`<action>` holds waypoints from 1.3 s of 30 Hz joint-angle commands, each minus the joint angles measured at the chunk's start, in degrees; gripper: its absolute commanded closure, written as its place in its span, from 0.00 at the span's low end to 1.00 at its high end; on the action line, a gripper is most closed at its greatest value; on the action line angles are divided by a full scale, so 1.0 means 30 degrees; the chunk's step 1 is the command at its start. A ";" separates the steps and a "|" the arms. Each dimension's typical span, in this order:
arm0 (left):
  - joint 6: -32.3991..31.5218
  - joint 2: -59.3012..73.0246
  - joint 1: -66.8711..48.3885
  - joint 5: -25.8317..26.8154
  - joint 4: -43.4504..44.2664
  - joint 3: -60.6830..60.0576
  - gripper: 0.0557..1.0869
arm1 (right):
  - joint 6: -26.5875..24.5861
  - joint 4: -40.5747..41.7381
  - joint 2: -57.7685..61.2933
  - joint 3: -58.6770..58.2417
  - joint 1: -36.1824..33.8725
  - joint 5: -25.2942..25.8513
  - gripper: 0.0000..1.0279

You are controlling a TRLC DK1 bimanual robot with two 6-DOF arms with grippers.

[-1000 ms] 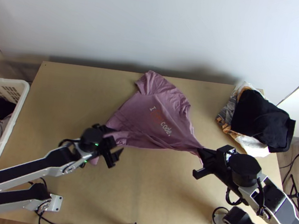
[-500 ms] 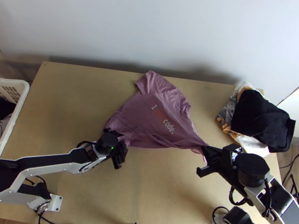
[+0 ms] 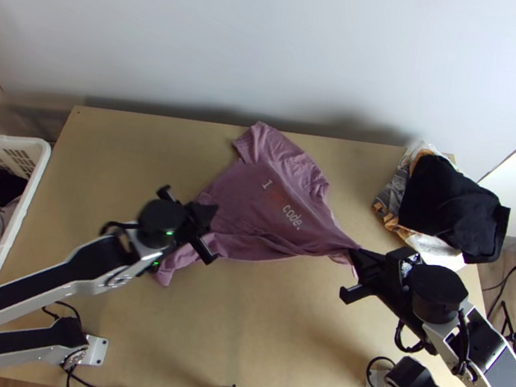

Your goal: Fold the t-shirt

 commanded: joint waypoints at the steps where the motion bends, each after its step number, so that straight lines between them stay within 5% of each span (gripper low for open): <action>1: -0.1441 -0.1900 -0.0561 -0.0338 -0.2692 0.0785 0.96 | -0.0345 0.0563 0.0097 0.0025 0.0024 0.0162 0.97; 4: -0.1411 -0.1724 -0.1147 -0.0338 -0.1989 -0.0973 0.91 | -0.0315 0.0680 0.0126 0.0025 0.0024 0.0162 0.97; 7: -0.1001 -0.1138 -0.1323 -0.0309 0.0472 -0.3112 0.30 | -0.0315 0.0797 0.0273 0.0142 0.0024 0.0162 0.97; 8: -0.1001 -0.0611 -0.1352 -0.0191 0.0911 -0.3551 0.22 | -0.0315 0.0826 0.0302 0.0230 -0.0006 0.0162 0.97; 24: 0.0727 0.8793 -0.0385 -0.0982 0.6155 -0.4489 0.22 | -0.0257 -0.0023 0.0507 0.1754 0.0024 0.0162 0.97; 28: 0.0991 0.9086 0.0582 -0.0982 0.6214 -0.4196 0.26 | -0.0286 -0.0170 0.0507 0.1988 0.0024 0.0162 0.97; 31: 0.1548 0.9116 0.0728 -0.0953 0.6214 -0.4166 0.98 | -0.0315 -0.0199 0.0507 0.2047 0.0024 0.0162 0.97; 39: 0.1635 0.2494 0.0435 -0.1158 0.3460 -0.2789 0.96 | -0.0843 -0.0433 0.0126 0.1724 -0.0094 0.0250 0.97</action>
